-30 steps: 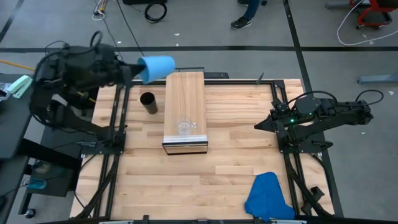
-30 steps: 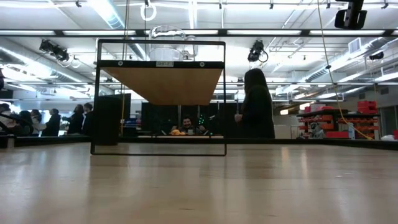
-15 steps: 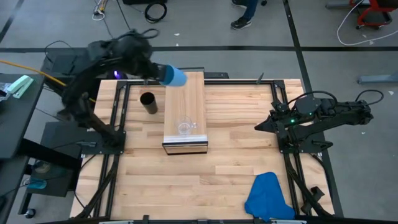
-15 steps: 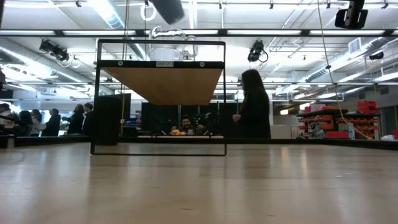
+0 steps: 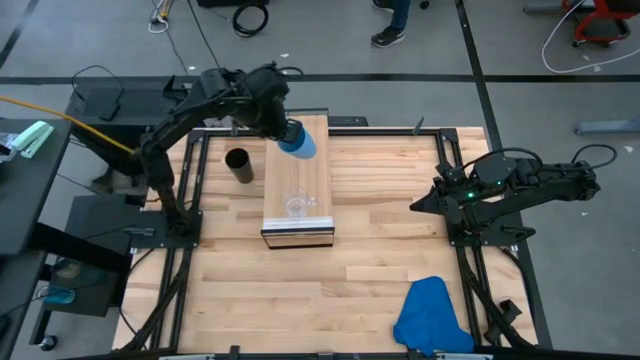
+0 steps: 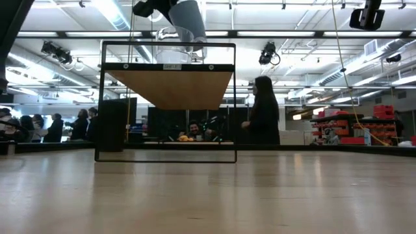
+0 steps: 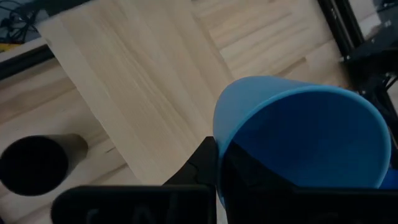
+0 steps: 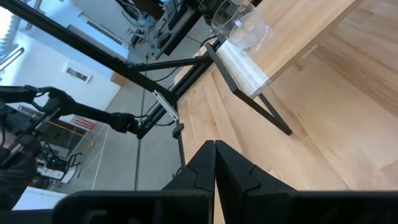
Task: Stack small to large cups/mugs on shelf
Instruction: Put the blue cup on the shelf
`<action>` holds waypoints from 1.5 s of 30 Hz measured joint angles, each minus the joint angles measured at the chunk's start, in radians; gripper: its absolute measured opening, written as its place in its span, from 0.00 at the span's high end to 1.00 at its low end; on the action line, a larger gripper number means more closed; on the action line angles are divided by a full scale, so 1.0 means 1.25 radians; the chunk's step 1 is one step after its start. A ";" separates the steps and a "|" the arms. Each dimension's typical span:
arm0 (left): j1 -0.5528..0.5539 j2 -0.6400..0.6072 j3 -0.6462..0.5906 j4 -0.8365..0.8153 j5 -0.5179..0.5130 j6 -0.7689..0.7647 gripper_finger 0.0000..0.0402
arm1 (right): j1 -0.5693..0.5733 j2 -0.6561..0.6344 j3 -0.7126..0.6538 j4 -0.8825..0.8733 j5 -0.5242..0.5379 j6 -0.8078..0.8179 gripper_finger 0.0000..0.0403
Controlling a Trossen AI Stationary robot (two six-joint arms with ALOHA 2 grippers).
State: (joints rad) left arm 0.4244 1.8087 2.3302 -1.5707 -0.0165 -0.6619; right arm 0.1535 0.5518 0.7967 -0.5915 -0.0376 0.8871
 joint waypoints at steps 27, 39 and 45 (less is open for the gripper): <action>-0.020 0.018 -0.197 0.000 -0.052 -0.027 0.97 | 0.000 0.000 0.000 -0.005 -0.013 -0.041 0.96; -0.020 0.019 -0.256 0.005 -0.043 -0.021 0.97 | 0.000 0.000 0.000 -0.005 -0.013 -0.057 0.96; -0.020 0.019 -0.256 0.018 -0.035 -0.021 0.97 | 0.000 0.000 0.000 -0.005 -0.013 -0.063 0.96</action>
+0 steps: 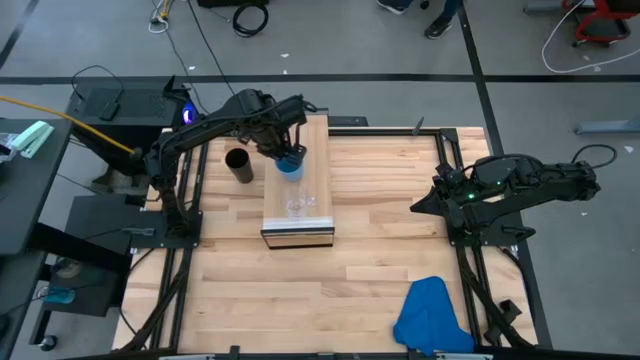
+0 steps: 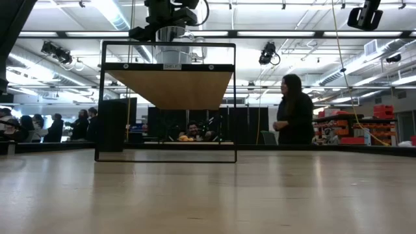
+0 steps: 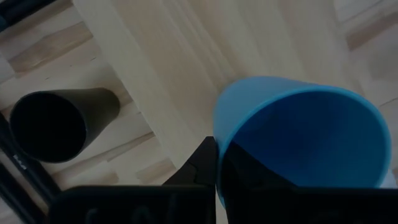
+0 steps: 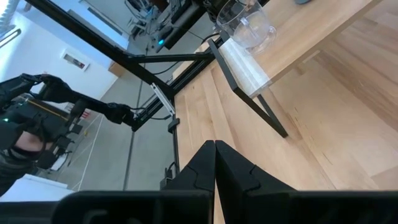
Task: Stack small to large cups/mugs on shelf
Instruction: Put the blue cup on the shelf
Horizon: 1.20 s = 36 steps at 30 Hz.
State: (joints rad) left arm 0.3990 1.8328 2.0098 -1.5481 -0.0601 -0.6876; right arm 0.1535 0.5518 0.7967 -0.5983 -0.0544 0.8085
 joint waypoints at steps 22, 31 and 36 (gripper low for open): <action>-0.002 0.000 0.000 0.030 0.004 0.024 0.89 | 0.000 0.000 0.000 0.000 0.000 0.000 0.96; -0.002 0.000 0.000 0.037 0.004 0.024 0.87 | 0.000 0.000 0.000 0.000 0.000 0.000 0.96; -0.002 0.000 0.000 0.036 0.004 0.024 0.83 | 0.000 0.000 0.000 0.000 0.000 0.002 0.96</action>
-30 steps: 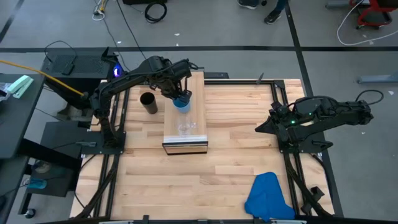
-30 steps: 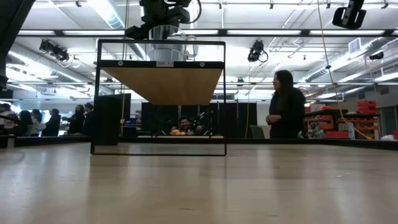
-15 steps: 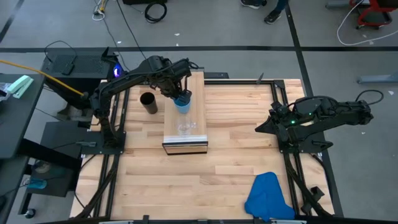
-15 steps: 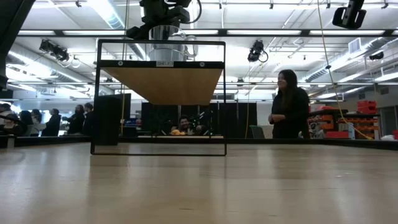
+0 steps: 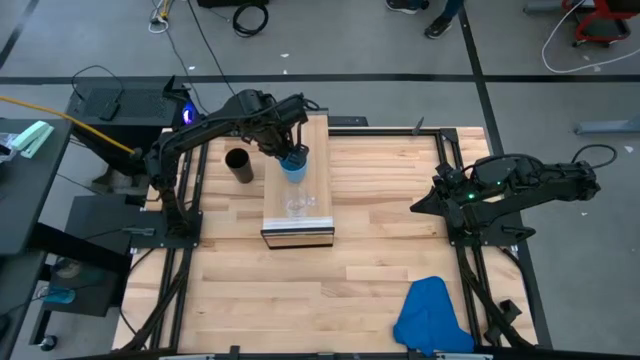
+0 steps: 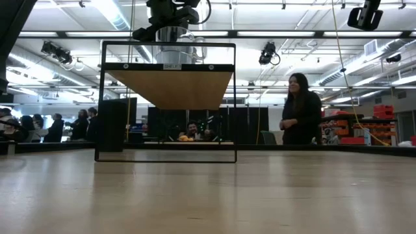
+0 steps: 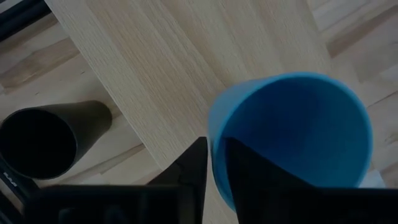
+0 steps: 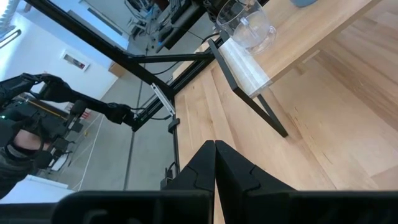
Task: Stack small to large cups/mugs on shelf
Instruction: Put the blue cup on the shelf
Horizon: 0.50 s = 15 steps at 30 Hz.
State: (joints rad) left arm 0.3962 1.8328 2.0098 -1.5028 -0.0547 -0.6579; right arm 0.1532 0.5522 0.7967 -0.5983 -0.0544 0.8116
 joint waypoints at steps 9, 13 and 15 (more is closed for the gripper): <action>0.009 0.000 0.009 -0.013 0.000 -0.009 0.79 | 0.000 0.000 0.000 0.000 0.000 0.000 0.96; 0.009 -0.002 0.038 -0.012 0.000 -0.009 0.77 | 0.000 0.000 0.000 0.000 0.000 0.003 0.96; 0.009 -0.002 0.062 -0.012 0.000 -0.008 0.76 | 0.000 0.000 0.000 0.000 0.000 0.003 0.96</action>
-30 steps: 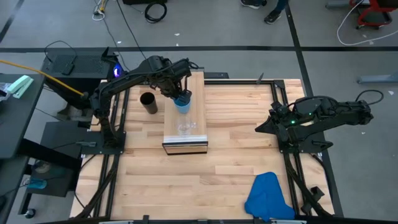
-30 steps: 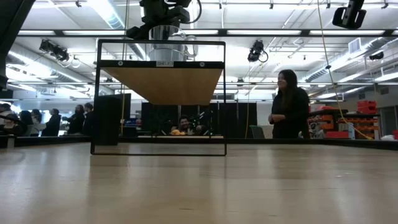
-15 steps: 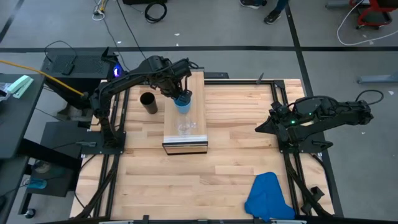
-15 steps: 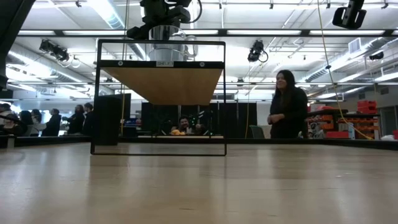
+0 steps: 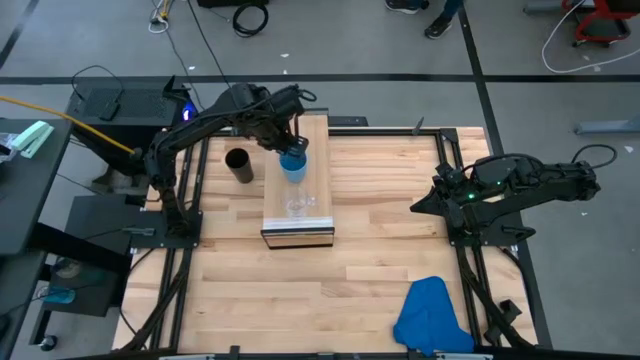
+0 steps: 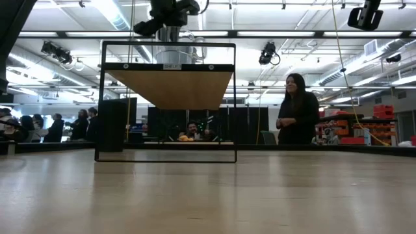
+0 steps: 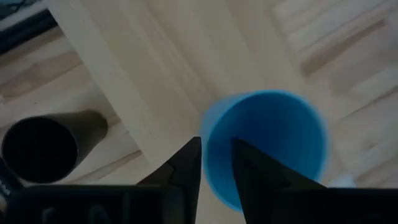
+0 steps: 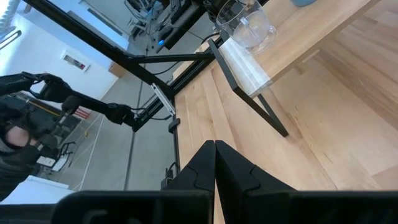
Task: Stack small to large cups/mugs on shelf
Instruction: Put the blue cup on the shelf, then put the black cup on the shelf
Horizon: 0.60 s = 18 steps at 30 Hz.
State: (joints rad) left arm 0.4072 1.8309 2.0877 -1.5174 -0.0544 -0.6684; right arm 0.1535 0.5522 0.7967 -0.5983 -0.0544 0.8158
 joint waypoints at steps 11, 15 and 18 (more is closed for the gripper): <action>0.031 -0.007 0.142 -0.044 -0.013 0.083 0.77 | 0.000 0.000 0.000 0.000 -0.001 0.000 0.96; 0.065 -0.022 0.168 -0.042 -0.058 0.121 0.79 | 0.000 0.000 0.000 0.000 -0.016 0.001 0.96; 0.097 -0.037 0.169 -0.043 -0.117 0.159 0.80 | 0.000 0.000 0.000 0.000 -0.024 0.001 0.96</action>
State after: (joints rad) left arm 0.5279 1.7845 2.2986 -1.5710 -0.2003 -0.4695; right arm 0.1535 0.5519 0.7967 -0.5983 -0.0845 0.8173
